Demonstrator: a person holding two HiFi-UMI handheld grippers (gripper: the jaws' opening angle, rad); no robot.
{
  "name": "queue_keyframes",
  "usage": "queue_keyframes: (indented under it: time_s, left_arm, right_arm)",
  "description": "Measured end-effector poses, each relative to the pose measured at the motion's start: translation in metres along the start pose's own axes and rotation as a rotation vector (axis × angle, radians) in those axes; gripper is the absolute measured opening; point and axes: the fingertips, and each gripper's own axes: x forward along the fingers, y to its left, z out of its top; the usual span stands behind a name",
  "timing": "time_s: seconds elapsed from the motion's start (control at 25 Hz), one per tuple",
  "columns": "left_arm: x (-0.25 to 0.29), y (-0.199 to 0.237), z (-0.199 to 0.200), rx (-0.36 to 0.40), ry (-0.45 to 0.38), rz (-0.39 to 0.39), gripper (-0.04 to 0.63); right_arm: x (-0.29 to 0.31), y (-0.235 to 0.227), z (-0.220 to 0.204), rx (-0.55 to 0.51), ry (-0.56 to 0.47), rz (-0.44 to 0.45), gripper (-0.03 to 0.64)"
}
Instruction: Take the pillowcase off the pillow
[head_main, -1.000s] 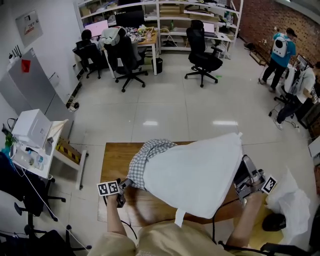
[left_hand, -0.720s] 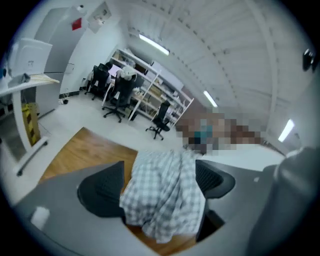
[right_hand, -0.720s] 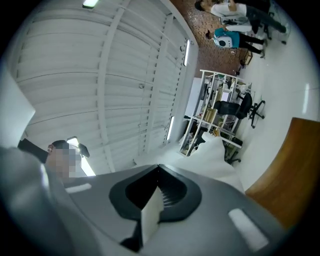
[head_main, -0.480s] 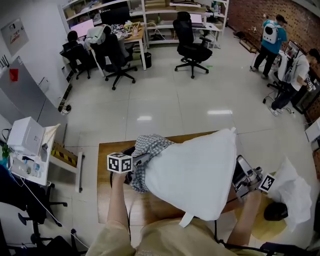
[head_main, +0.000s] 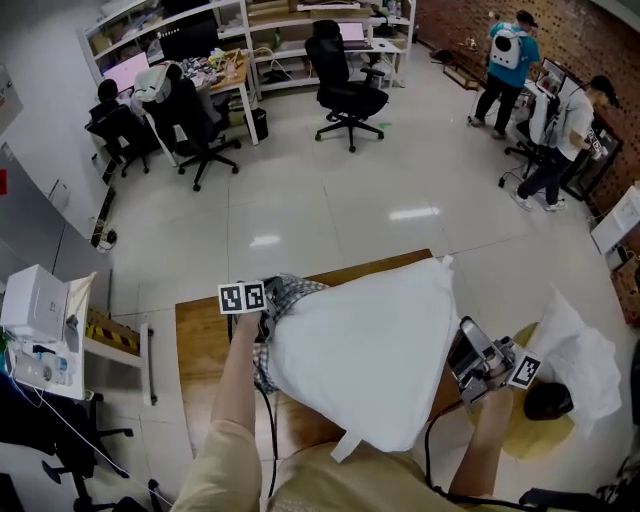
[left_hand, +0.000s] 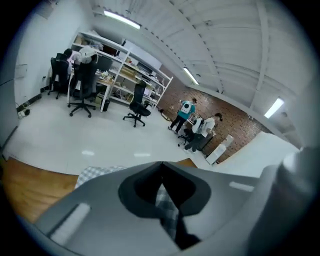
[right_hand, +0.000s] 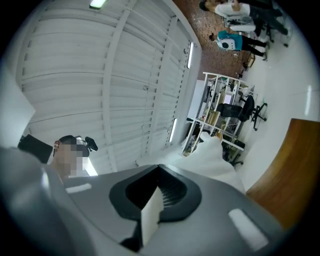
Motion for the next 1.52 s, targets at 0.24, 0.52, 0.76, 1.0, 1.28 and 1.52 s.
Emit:
queue_keyframes:
  time_s: [0.24,0.52,0.76,1.0,1.28,1.52]
  left_arm:
    - [0.024,-0.029,-0.040,0.152,0.156,-0.135,0.253]
    - [0.029,0.059,-0.026,0.114,0.127,0.261,0.015]
    - [-0.021,0.165,-0.034,-0.086,0.115,0.449,0.006]
    - [-0.021,0.135,-0.023,0.110,0.115,0.365,0.029]
    - [-0.044,0.036,-0.034,0.185,0.041,0.127,0.386]
    - [-0.067,-0.035,-0.057,0.185,0.039,0.012,0.497]
  right_arm:
    - [-0.008,-0.006,0.003,-0.019,0.009,-0.018,0.000]
    - [0.010,0.006,0.003,-0.009,-0.001,0.043,0.000]
    - [0.001,-0.006,-0.019,0.015,0.017,-0.057,0.000]
    - [-0.010,-0.038,-0.004,-0.111,0.087,-0.251,0.000]
    - [-0.092,-0.142,-0.003,-0.333,0.171,-0.634,0.015]
    - [-0.072,-0.138,-0.003,-0.559,0.351,-0.653,0.401]
